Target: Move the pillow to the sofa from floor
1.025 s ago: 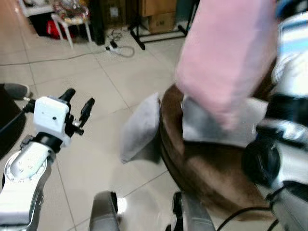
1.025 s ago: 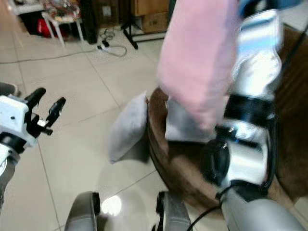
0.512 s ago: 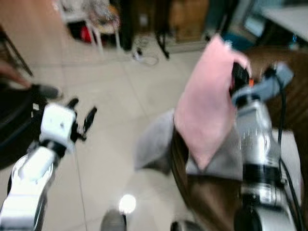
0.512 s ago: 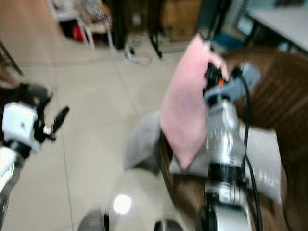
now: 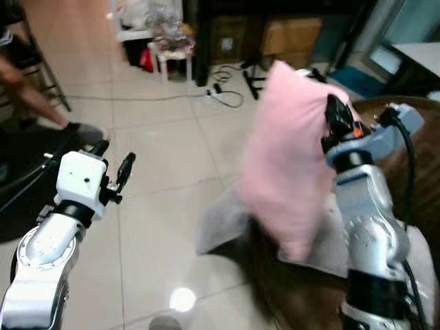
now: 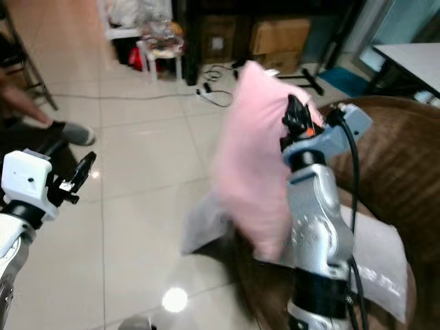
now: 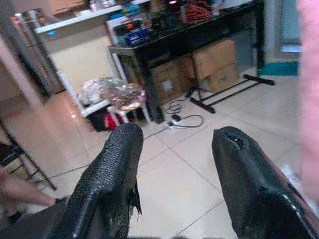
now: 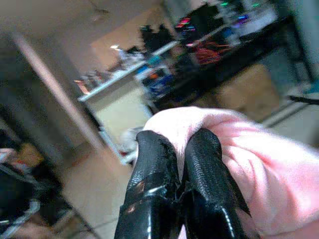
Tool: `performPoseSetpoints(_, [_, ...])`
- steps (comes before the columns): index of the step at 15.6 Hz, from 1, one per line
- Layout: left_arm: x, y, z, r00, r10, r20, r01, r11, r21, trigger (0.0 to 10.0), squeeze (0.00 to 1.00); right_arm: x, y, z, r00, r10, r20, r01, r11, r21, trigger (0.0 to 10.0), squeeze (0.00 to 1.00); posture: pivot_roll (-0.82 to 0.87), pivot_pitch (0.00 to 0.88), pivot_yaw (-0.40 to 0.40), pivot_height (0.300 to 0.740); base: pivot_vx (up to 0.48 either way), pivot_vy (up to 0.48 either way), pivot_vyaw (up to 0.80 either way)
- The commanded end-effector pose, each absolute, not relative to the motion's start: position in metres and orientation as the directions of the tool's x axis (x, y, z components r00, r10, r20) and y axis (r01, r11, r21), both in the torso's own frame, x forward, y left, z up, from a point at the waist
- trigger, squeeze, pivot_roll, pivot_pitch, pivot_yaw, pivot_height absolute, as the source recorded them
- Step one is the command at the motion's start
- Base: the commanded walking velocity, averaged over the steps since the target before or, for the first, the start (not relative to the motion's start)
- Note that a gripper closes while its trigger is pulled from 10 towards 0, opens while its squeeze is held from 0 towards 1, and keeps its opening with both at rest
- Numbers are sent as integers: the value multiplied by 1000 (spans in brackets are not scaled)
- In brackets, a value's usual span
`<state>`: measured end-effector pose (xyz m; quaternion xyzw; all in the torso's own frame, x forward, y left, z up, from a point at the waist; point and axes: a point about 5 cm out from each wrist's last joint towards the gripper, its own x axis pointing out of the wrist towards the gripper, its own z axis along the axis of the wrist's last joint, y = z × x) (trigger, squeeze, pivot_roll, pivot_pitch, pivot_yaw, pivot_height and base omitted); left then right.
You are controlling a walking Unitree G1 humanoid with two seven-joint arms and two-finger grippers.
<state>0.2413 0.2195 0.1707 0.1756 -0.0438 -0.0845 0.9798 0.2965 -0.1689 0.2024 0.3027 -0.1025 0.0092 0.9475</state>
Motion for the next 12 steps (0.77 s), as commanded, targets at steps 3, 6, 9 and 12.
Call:
performPoseSetpoints(3, [246,223,171,986,-155,60,123,923,364,10000,0,289,-173,214,970,-84,228,-65,814,577,10000,0,45,0,-30,740,0,0,-788])
performPoseSetpoints(6, [250,221,175,986,-150,70,116,928,355,10000,0,291,-176,232,957,-104,272,-79,805,587,10000,0,43,0,-26,740,0,0,-792])
performPoseSetpoints(9, [249,217,167,991,-124,51,98,930,353,10000,0,299,-180,233,962,-129,239,-37,810,586,10000,0,43,0,-33,740,0,0,-800])
performPoseSetpoints(12, [249,217,167,991,-115,60,88,936,340,10000,0,306,-177,230,970,-137,203,-7,812,583,10000,0,48,0,-39,740,0,0,-800])
